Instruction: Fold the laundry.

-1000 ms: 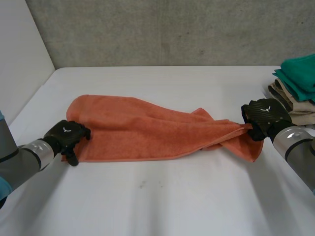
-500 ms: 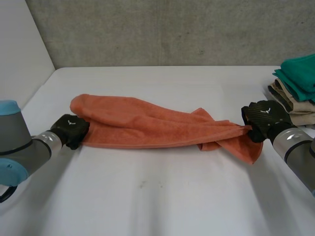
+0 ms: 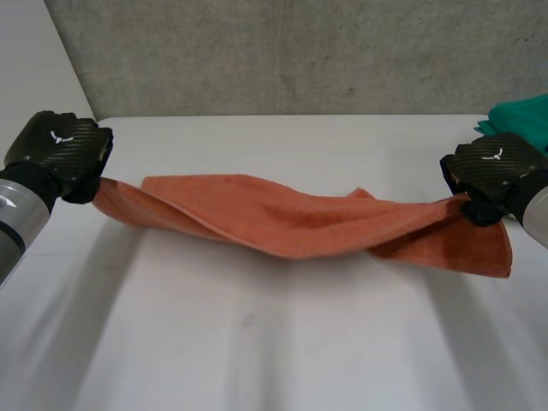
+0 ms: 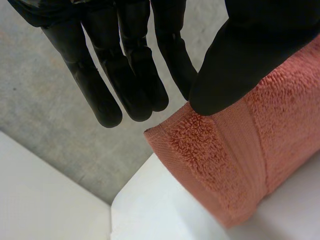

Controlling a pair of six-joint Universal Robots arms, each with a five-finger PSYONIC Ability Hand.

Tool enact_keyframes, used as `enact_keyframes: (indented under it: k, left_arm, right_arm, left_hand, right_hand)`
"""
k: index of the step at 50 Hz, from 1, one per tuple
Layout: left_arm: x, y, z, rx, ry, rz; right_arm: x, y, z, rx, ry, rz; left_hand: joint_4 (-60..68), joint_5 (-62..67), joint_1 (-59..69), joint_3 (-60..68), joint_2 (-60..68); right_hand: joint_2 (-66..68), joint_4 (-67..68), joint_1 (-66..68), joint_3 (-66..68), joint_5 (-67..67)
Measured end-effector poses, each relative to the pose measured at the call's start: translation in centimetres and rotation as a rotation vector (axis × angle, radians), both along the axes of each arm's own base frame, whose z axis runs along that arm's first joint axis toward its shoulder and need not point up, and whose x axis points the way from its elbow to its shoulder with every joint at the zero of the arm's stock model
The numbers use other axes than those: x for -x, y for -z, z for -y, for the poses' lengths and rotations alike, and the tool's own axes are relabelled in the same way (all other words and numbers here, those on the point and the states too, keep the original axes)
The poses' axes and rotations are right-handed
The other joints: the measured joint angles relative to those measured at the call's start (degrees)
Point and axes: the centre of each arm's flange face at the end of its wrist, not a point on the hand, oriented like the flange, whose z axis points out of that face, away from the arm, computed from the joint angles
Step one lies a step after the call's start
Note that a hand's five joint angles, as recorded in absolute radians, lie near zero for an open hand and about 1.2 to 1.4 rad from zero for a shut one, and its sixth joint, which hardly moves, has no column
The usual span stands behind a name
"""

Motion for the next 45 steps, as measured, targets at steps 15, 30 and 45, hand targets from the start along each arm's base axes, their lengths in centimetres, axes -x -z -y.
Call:
enact_keyframes:
  k: [15,30,45]
  left_arm:
    - [2.8,11.5,4.4,-0.278,0.065,0.048]
    - [2.9,11.8,2.5,-0.375,0.074,0.073]
    - [2.4,14.3,3.2,-0.429,0.033,0.166]
  right_arm:
    - [-0.7,5.8,3.7,-0.144,0.014,-0.045]
    - [-0.7,8.8,5.2,-0.159,0.059,-0.062]
    - [-0.6,9.0,4.9,-0.164,0.058,-0.063]
  left_hand:
    - [-5.6,-4.6,-4.5,-5.3,-6.3]
    - [-42.6,-40.8,-37.4,-41.5,-41.9]
    - [-30.1,-28.4,-23.4,-29.6,-29.9]
  right_hand:
    - [0.0,0.0,0.4,0.0,0.1]
    - [0.0,0.0,0.4,0.0,0.1]
    - [0.0,0.0,0.4,0.0,0.1]
